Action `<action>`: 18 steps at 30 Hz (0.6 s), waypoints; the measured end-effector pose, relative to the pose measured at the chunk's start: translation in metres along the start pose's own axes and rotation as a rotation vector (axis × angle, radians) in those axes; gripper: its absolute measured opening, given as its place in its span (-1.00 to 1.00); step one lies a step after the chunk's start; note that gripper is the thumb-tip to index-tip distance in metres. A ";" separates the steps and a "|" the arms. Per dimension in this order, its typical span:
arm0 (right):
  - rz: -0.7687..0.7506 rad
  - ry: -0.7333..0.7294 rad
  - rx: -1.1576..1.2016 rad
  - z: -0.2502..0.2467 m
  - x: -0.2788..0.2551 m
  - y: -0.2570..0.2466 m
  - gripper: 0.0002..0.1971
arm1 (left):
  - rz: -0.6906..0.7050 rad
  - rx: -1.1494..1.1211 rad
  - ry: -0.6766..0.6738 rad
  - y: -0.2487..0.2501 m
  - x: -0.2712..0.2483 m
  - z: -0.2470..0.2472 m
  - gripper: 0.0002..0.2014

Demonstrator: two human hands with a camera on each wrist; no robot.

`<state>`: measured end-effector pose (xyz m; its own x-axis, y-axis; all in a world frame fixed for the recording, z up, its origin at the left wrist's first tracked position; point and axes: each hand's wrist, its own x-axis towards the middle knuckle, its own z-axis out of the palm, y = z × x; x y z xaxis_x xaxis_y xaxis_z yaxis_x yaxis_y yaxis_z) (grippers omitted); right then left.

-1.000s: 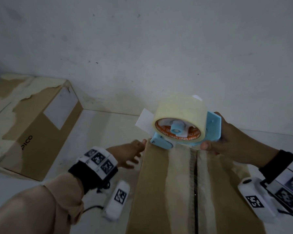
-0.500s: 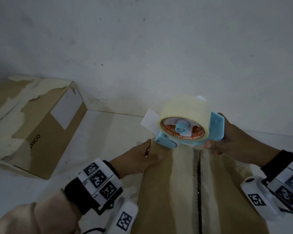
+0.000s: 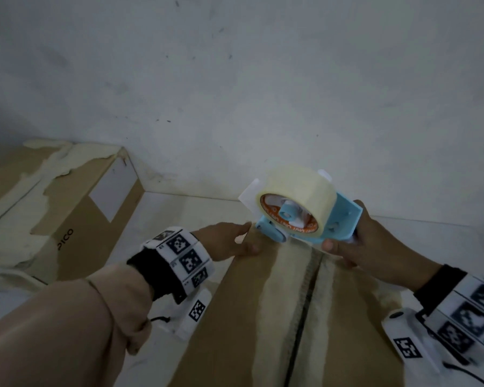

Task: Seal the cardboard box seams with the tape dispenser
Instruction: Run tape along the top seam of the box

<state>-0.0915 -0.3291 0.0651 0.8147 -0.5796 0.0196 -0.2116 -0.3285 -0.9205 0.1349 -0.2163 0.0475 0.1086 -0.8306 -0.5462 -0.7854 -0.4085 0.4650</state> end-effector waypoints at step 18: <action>0.059 -0.022 -0.061 -0.007 0.000 -0.008 -0.43 | -0.138 0.461 0.059 0.039 -0.029 0.016 -0.26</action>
<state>-0.0937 -0.3315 0.0748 0.8114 -0.5829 -0.0428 -0.2910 -0.3394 -0.8945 0.0915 -0.2020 0.0708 0.2547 -0.8059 -0.5345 -0.9480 -0.3172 0.0265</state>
